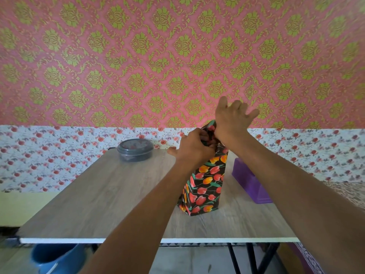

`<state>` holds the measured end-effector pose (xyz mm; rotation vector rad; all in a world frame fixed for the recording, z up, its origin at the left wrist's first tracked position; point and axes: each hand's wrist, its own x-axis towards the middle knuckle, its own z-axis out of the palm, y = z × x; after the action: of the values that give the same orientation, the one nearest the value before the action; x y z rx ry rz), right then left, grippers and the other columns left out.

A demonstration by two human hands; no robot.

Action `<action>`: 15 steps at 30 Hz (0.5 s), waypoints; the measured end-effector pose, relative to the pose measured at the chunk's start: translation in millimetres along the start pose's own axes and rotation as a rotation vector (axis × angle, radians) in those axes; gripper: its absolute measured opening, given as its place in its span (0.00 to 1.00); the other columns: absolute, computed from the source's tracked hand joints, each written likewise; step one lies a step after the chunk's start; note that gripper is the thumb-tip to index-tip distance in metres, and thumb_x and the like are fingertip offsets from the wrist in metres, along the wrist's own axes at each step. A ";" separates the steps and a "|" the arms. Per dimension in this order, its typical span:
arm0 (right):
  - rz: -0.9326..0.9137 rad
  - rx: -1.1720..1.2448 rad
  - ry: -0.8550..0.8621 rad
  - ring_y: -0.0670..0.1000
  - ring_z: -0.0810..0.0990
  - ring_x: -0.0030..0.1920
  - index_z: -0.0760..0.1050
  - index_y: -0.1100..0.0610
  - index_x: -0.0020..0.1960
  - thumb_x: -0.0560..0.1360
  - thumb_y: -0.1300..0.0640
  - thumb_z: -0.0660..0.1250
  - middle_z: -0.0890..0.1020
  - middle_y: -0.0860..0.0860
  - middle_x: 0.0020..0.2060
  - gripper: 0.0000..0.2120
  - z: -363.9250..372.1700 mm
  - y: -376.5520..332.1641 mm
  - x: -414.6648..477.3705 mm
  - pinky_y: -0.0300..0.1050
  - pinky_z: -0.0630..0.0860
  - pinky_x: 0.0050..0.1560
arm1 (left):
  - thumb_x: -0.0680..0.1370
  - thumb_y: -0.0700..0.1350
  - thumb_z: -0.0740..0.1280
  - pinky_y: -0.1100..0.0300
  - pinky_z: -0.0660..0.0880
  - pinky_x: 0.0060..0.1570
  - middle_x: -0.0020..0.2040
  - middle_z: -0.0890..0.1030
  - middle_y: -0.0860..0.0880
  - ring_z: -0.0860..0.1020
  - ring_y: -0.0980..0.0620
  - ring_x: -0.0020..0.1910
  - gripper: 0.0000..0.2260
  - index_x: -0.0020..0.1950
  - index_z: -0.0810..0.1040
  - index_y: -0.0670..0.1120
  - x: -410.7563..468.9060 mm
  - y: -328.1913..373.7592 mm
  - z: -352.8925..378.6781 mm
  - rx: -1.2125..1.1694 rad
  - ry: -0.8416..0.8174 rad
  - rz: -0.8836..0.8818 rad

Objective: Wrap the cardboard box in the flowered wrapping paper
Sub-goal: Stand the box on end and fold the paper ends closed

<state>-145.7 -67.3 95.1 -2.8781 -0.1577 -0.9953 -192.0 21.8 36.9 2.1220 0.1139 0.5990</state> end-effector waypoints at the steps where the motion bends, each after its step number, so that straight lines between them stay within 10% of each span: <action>1: 0.046 0.027 -0.034 0.66 0.67 0.66 0.58 0.58 0.73 0.66 0.66 0.74 0.69 0.64 0.62 0.40 2.2 4.6 2.2 0.68 0.59 0.68 | 0.72 0.50 0.75 0.40 0.71 0.67 0.49 0.83 0.54 0.80 0.48 0.56 0.13 0.54 0.77 0.53 0.4 -0.7 0.3 0.002 0.000 0.004; 9: 0.144 0.265 -0.261 0.68 0.65 0.71 0.48 0.53 0.78 0.70 0.56 0.77 0.68 0.63 0.68 0.49 14.0 25.7 21.6 0.71 0.61 0.66 | 0.75 0.46 0.72 0.38 0.73 0.64 0.48 0.85 0.52 0.80 0.46 0.54 0.05 0.47 0.85 0.56 -0.6 -1.3 -3.1 0.095 -0.031 0.041; 12: 0.148 0.551 -0.282 0.56 0.80 0.46 0.70 0.59 0.61 0.66 0.55 0.82 0.76 0.55 0.46 0.30 12.2 38.7 21.7 0.47 0.75 0.43 | 0.78 0.45 0.70 0.36 0.73 0.63 0.52 0.84 0.49 0.78 0.43 0.58 0.08 0.55 0.86 0.52 -1.4 -1.8 -3.5 0.132 -0.053 0.082; 15: 0.228 0.861 -0.294 0.48 0.83 0.27 0.71 0.57 0.36 0.63 0.53 0.84 0.79 0.51 0.28 0.21 16.1 54.3 13.7 0.43 0.76 0.30 | 0.79 0.42 0.68 0.33 0.72 0.63 0.51 0.84 0.50 0.78 0.40 0.59 0.10 0.57 0.86 0.51 -1.3 -1.1 -4.6 0.127 -0.077 0.109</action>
<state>-118.3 -118.2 88.1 -2.1496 -0.2071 -0.3216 -195.1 25.6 37.7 2.2832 -0.0068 0.5858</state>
